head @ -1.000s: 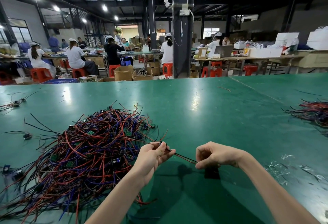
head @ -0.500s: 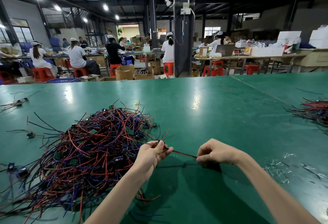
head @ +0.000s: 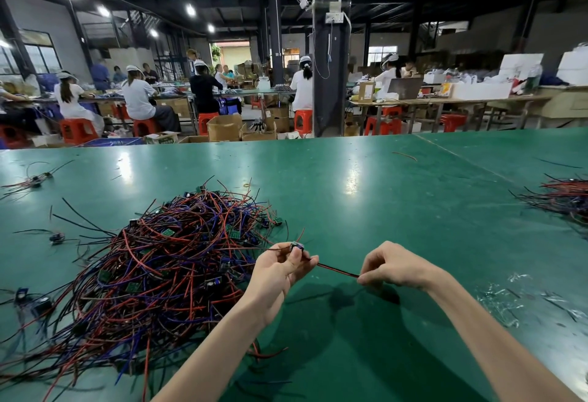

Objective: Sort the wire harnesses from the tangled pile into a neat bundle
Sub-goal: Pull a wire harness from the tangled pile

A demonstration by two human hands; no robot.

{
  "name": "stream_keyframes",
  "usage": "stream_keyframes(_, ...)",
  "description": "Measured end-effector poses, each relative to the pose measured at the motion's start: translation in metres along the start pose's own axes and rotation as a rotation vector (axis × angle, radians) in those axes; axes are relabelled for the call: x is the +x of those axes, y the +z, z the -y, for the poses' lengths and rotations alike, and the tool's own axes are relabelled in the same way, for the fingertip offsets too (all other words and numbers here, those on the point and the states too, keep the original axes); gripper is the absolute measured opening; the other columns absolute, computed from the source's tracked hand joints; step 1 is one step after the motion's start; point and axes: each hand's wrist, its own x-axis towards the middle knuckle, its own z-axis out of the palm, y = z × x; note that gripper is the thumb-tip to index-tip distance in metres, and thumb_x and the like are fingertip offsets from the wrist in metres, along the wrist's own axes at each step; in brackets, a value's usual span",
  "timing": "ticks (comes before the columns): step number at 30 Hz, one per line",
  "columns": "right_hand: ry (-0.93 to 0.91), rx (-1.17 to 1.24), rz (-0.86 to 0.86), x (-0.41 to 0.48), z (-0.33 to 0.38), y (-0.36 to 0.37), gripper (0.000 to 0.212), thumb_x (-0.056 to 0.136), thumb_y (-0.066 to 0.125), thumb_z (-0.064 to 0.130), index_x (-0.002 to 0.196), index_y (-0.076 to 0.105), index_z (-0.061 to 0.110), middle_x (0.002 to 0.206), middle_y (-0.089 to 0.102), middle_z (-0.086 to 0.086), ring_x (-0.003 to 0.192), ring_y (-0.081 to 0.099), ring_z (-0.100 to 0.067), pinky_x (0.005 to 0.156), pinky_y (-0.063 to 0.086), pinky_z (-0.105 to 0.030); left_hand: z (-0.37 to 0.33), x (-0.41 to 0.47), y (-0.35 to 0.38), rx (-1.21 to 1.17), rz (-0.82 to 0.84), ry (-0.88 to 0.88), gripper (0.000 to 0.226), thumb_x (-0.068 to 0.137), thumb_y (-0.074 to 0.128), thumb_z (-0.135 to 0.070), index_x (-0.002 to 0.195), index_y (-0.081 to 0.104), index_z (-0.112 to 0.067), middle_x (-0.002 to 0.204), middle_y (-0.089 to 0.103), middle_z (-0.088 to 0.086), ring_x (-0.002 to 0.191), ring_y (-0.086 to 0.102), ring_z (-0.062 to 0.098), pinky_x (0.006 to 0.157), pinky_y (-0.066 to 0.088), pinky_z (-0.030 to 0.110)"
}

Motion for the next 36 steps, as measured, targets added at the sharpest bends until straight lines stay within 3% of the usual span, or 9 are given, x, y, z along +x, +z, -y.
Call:
stream_keyframes(4,-0.097,0.17,0.102,-0.004,-0.001,-0.003,0.013,0.082,0.071,0.008,0.072,0.068,0.016,0.057,0.062,0.007,0.051,0.053,-0.004,0.047,0.033,-0.015,-0.005,0.005,-0.006,-0.01,-0.085,-0.006,0.012,0.096,0.044,0.001,0.087,0.052,0.004,0.084,0.057,0.016,0.079,0.067,0.026,0.063,0.057,0.021)
stream_keyframes(7,-0.154,0.365,0.151,-0.007,-0.003,-0.003,0.019,0.084,0.065,-0.001,0.074,0.069,0.015,0.066,0.064,-0.002,0.056,0.057,-0.007,0.05,0.031,-0.017,-0.007,0.006,-0.007,-0.053,-0.096,-0.047,0.015,0.097,0.043,0.0,0.085,0.052,0.003,0.086,0.056,0.016,0.071,0.069,0.022,0.059,0.055,0.018)
stream_keyframes(11,-0.17,0.502,0.114,-0.006,-0.008,-0.006,0.023,0.084,0.057,-0.012,0.077,0.068,0.008,0.08,0.072,-0.003,0.06,0.06,-0.008,0.061,0.044,-0.015,-0.01,0.004,-0.006,-0.155,-0.078,-0.126,0.015,0.097,0.044,-0.002,0.086,0.052,0.003,0.089,0.057,0.016,0.063,0.071,0.018,0.05,0.052,0.015)
stream_keyframes(14,-0.115,0.34,0.02,-0.003,-0.009,-0.005,0.02,0.085,0.059,-0.009,0.08,0.07,0.007,0.074,0.071,0.003,0.058,0.059,-0.008,0.061,0.043,-0.013,-0.009,0.003,-0.003,-0.128,-0.061,-0.135,0.015,0.097,0.044,-0.002,0.086,0.052,0.004,0.091,0.057,0.018,0.063,0.071,0.017,0.045,0.049,0.013)
stream_keyframes(20,-0.09,0.213,-0.191,0.007,-0.008,0.003,0.024,0.084,0.061,-0.004,0.074,0.071,0.015,0.081,0.069,-0.022,0.06,0.057,-0.011,0.071,0.044,-0.025,-0.002,0.005,-0.001,-0.132,-0.087,-0.082,0.016,0.096,0.045,0.002,0.083,0.053,0.005,0.079,0.057,0.014,0.067,0.071,0.023,0.06,0.057,0.022)
stream_keyframes(25,-0.057,0.0,-0.087,0.003,-0.001,0.004,0.019,0.085,0.065,0.012,0.076,0.071,0.028,0.078,0.068,0.002,0.077,0.057,-0.013,0.071,0.04,-0.019,-0.003,0.007,-0.005,-0.114,-0.11,-0.094,0.016,0.096,0.046,-0.001,0.083,0.054,0.004,0.08,0.059,0.012,0.068,0.071,0.021,0.061,0.058,0.021)
stream_keyframes(28,-0.029,-0.319,-0.311,0.004,0.004,0.009,0.019,0.09,0.054,0.025,0.099,0.066,0.036,0.102,0.056,0.008,0.102,0.032,-0.011,0.084,0.019,-0.026,-0.002,0.007,-0.006,-0.093,-0.107,-0.106,0.017,0.096,0.048,-0.002,0.081,0.054,0.004,0.079,0.06,0.013,0.068,0.071,0.02,0.066,0.059,0.022)
stream_keyframes(31,-0.233,-0.316,-0.522,0.0,0.024,0.023,0.016,0.089,0.06,0.033,0.104,0.065,0.033,0.102,0.058,0.014,0.1,0.036,-0.006,0.086,0.021,-0.03,0.001,0.005,-0.003,-0.087,-0.082,-0.135,0.013,0.093,0.052,-0.002,0.082,0.053,0.003,0.08,0.06,0.014,0.069,0.07,0.02,0.06,0.057,0.019)
stream_keyframes(36,-0.521,-0.345,-0.534,-0.001,0.045,0.061,0.023,0.083,0.069,0.036,0.102,0.07,0.021,0.093,0.067,0.009,0.093,0.053,-0.013,0.083,0.031,-0.028,0.01,0.001,0.001,-0.019,-0.003,-0.154,0.01,0.09,0.057,-0.004,0.084,0.06,0.004,0.082,0.059,0.016,0.067,0.055,0.018,0.062,0.057,0.019)
